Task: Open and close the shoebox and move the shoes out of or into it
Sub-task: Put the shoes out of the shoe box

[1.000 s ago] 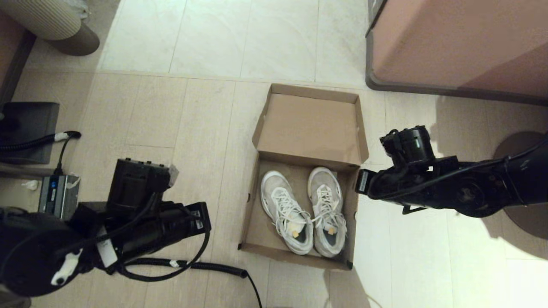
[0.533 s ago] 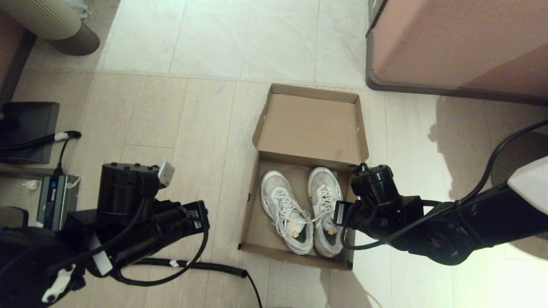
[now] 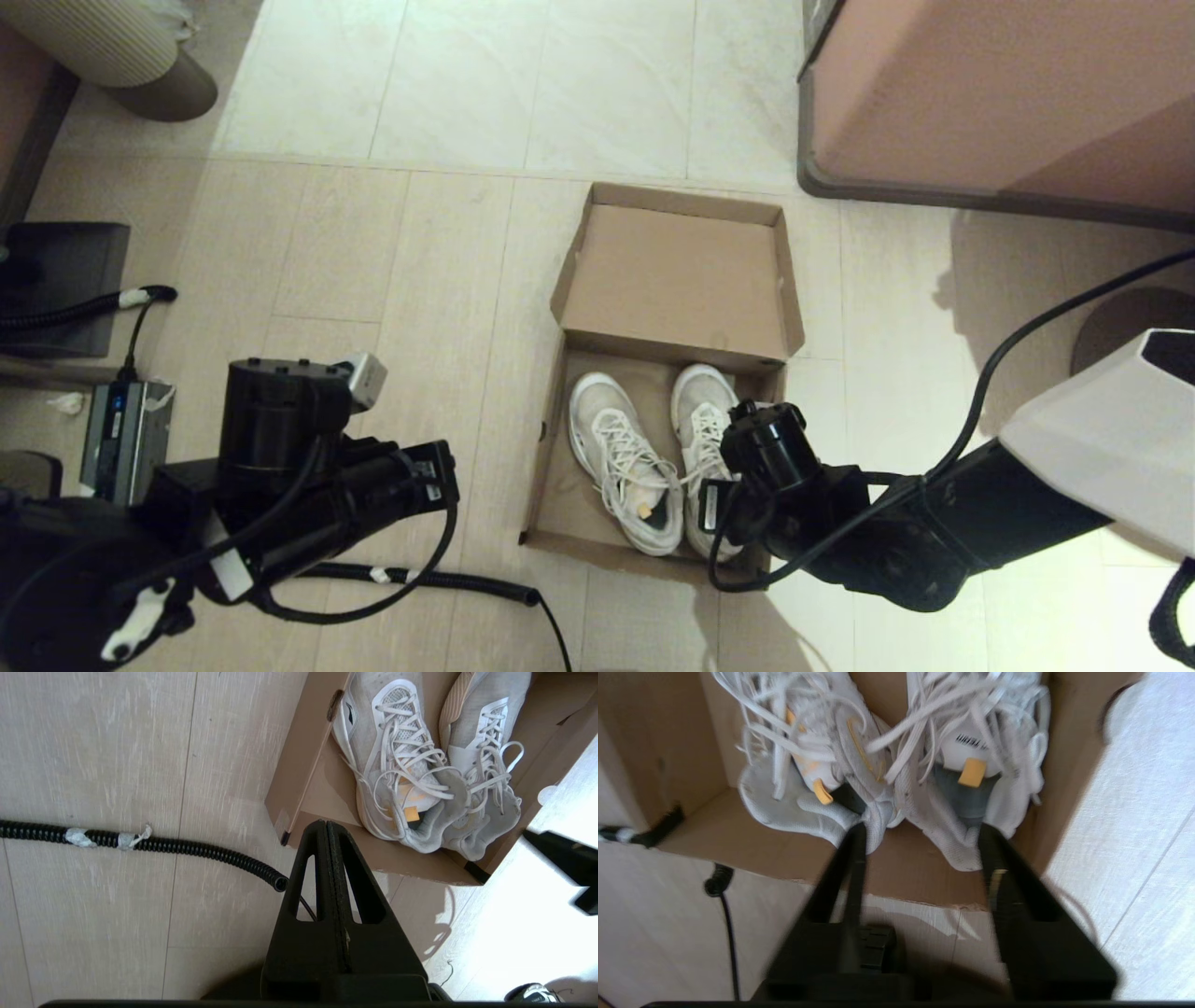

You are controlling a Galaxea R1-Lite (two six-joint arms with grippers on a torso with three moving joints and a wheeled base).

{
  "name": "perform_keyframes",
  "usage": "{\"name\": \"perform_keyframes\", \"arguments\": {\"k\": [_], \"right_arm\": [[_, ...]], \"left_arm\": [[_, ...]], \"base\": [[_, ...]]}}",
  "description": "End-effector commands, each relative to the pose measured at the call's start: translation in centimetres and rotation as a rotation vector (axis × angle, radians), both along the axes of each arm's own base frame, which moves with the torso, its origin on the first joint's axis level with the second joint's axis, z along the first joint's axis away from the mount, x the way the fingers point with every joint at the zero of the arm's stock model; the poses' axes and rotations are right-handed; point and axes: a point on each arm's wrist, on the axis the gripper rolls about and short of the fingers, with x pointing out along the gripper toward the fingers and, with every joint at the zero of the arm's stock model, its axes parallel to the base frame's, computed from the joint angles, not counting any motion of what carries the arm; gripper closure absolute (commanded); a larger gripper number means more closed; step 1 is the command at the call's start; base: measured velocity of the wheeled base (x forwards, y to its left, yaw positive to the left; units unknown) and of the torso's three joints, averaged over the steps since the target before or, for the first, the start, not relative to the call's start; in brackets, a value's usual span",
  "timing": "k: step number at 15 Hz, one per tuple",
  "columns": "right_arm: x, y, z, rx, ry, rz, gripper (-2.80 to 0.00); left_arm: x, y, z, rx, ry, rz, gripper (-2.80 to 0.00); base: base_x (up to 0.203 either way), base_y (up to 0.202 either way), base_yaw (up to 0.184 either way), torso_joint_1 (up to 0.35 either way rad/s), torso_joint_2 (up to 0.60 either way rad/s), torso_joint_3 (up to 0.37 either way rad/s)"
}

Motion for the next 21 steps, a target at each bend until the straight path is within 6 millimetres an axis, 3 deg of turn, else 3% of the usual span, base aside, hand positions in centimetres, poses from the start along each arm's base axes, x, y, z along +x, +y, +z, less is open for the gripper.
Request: {"name": "perform_keyframes", "arguments": {"k": [1,6,15,21], "right_arm": [[0.6,0.7,-2.3,-0.024,0.028,0.001,-2.80],[2.0,3.3,-4.3,-0.050,-0.006,0.013,-2.80],[4.9,5.9,-9.0,-0.137,-0.007,0.076,-2.80],[7.5,5.3,-9.3,-0.132,-0.032,0.039,-2.80]], "left_arm": [[-0.1,0.1,0.4,-0.009,-0.015,0.002,0.00],[-0.7,0.4,1.5,-0.027,-0.053,0.003,0.00],[-1.4,0.7,2.7,-0.046,-0.094,0.004,0.00],[-1.8,1.0,3.1,-0.056,-0.110,0.007,0.00]], "base": [[0.000,0.000,0.000,0.000,0.00,0.000],[0.000,0.000,0.000,0.000,0.00,0.000],[0.000,0.000,0.000,0.000,0.00,0.000],[0.000,0.000,0.000,0.000,0.00,0.000]]}}
